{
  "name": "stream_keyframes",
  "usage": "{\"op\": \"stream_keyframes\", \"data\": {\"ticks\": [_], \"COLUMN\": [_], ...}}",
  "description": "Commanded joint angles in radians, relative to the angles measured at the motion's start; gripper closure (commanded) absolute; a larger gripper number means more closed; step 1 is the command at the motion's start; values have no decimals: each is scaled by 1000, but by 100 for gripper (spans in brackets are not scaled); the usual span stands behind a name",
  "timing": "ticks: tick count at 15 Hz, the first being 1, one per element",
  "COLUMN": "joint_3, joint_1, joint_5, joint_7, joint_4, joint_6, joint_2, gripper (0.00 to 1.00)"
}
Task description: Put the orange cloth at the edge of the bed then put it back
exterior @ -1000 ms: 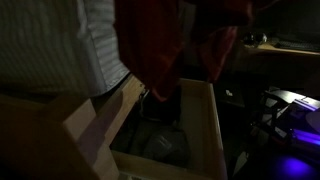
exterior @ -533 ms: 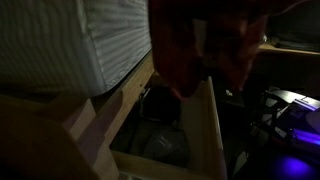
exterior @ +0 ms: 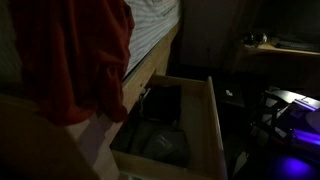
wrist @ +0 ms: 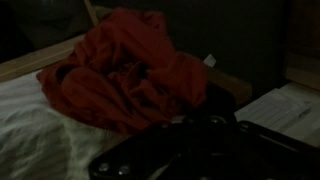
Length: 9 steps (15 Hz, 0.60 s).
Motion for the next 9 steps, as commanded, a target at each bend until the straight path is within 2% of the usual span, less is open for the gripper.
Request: {"op": "stream_keyframes", "data": {"ticks": [1, 7, 9], "joint_3": [9, -5, -13], "joint_1": [-83, -146, -144], "joint_5": [110, 252, 231], "joint_7": [47, 153, 151], "joint_4": [-230, -455, -548], "joint_6": [-91, -344, -400], "joint_2": [-145, -309, -364], "gripper": [99, 99, 99]}}
